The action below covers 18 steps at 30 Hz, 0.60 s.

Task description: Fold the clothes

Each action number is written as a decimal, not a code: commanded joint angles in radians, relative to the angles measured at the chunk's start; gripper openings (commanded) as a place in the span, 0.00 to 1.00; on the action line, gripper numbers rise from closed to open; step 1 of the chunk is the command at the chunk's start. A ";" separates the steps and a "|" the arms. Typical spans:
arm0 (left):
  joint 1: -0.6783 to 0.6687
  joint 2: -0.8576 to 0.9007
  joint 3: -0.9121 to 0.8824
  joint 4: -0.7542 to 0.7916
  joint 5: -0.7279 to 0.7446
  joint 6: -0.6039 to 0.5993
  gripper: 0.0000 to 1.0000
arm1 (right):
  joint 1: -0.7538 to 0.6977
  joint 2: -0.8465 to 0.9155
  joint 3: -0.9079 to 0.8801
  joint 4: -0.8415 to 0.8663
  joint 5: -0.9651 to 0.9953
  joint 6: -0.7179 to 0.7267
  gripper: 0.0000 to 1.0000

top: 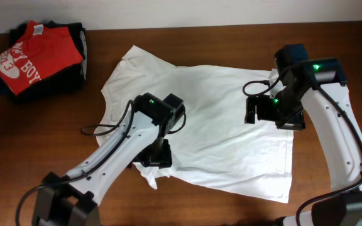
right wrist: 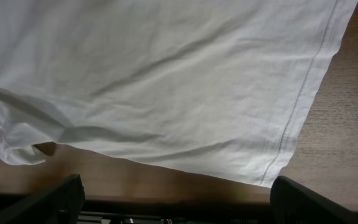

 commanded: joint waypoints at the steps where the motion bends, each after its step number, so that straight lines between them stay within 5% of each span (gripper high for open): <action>1: -0.003 -0.003 -0.042 0.029 0.035 -0.017 0.87 | 0.008 -0.010 -0.003 0.002 -0.007 -0.011 0.99; 5: -0.003 -0.002 -0.205 0.256 0.146 -0.017 0.87 | 0.008 -0.010 -0.055 0.026 -0.005 -0.011 0.99; 9: -0.003 -0.002 -0.314 0.439 0.146 -0.018 0.71 | 0.008 -0.010 -0.109 0.056 -0.005 -0.011 0.99; 12: -0.003 -0.002 -0.358 0.512 0.135 -0.040 0.43 | 0.008 -0.010 -0.114 0.060 -0.005 -0.011 0.99; 15: -0.003 -0.002 -0.368 0.582 0.097 -0.039 0.01 | 0.008 -0.010 -0.114 0.063 -0.005 -0.011 0.99; 18: -0.003 -0.002 -0.368 0.672 0.002 -0.013 0.01 | 0.008 -0.010 -0.114 0.065 -0.005 -0.011 0.99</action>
